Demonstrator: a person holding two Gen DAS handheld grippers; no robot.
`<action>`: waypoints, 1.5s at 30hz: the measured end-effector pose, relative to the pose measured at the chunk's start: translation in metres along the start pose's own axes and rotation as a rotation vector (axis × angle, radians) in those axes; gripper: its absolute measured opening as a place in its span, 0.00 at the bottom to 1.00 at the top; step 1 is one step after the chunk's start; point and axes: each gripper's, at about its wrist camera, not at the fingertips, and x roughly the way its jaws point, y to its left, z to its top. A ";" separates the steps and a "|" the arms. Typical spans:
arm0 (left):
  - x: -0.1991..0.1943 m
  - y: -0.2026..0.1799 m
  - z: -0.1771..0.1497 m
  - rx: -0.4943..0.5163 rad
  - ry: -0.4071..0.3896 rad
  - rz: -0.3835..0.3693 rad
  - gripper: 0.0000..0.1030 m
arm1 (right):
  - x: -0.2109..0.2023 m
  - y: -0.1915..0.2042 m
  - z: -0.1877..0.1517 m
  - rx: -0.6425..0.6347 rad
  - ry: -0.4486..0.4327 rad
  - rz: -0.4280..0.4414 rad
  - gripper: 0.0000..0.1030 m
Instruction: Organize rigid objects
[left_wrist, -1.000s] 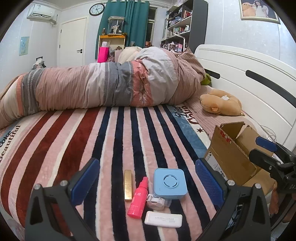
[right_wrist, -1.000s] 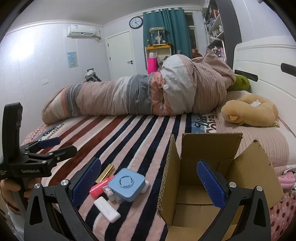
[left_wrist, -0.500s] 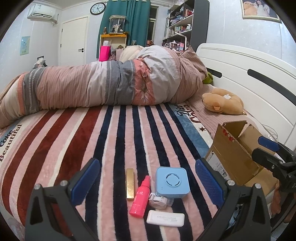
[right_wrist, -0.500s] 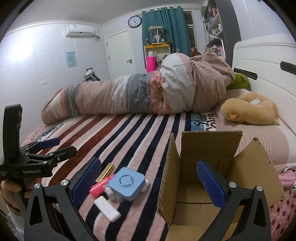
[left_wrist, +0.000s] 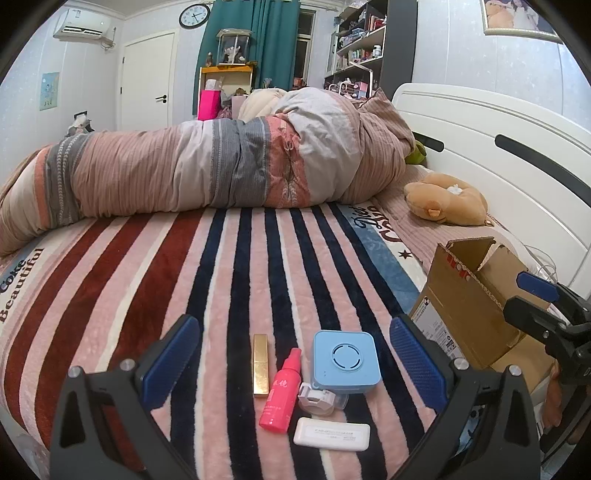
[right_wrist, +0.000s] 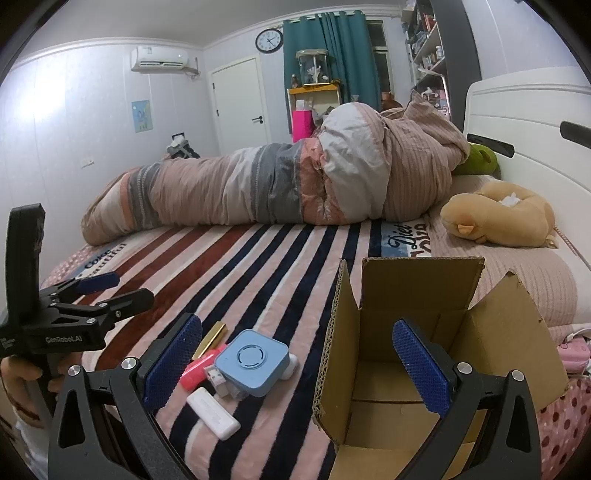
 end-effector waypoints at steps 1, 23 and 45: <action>0.000 0.000 0.000 0.000 0.000 0.000 1.00 | 0.000 0.000 0.002 0.002 0.001 0.001 1.00; 0.002 0.011 0.003 -0.019 0.006 -0.005 1.00 | -0.002 0.019 0.014 -0.042 0.015 -0.009 1.00; 0.094 0.109 -0.024 0.049 0.163 -0.162 0.99 | 0.161 0.065 -0.057 0.187 0.429 -0.108 0.88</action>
